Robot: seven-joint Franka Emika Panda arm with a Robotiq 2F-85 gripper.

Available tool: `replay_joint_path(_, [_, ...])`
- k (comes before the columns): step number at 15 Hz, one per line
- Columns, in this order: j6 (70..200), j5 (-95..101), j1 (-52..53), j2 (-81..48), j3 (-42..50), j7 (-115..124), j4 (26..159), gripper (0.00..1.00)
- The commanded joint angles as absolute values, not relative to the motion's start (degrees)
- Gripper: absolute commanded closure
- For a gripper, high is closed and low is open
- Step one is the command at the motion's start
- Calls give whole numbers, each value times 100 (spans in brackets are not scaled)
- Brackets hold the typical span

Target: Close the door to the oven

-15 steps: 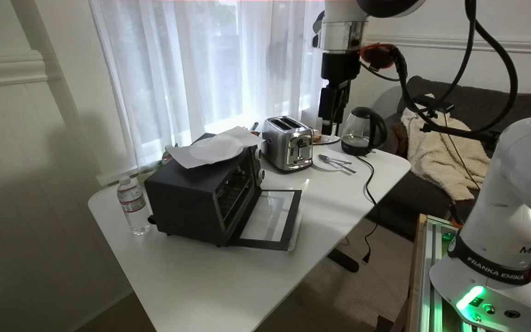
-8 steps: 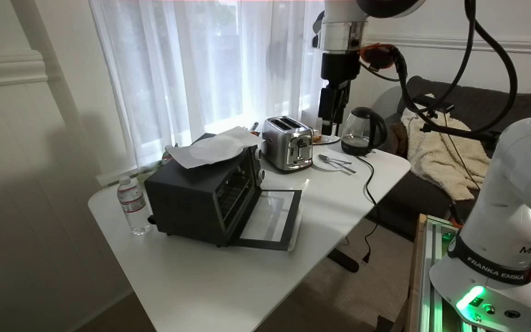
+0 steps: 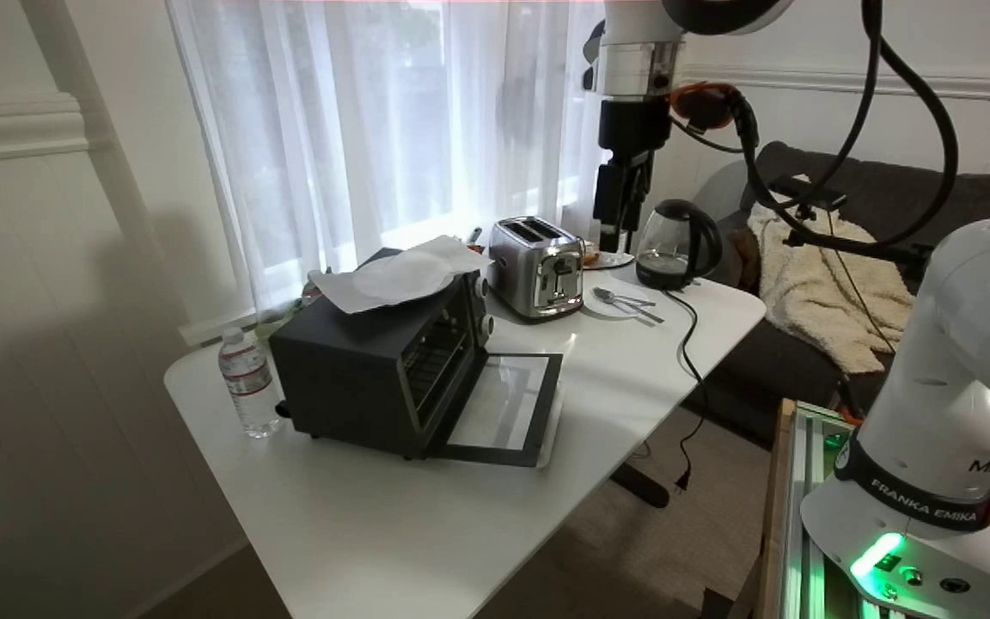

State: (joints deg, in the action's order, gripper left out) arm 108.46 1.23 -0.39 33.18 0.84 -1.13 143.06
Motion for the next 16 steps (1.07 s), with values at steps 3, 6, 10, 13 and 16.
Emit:
replay_joint_path(3, [11082,-418,-69,2775,776,-798,14183,0])
replay_joint_path(6, [11090,-1061,-26,2449,1277,-1621,14175,0])
replay_joint_path(10, [11398,-1823,-141,1911,1729,-2497,14228,0])
replay_joint_path(13, [11796,-2220,-243,1429,1886,-2927,14292,0])
replay_joint_path(16, [12282,-2722,-368,961,1856,-2932,14318,0])
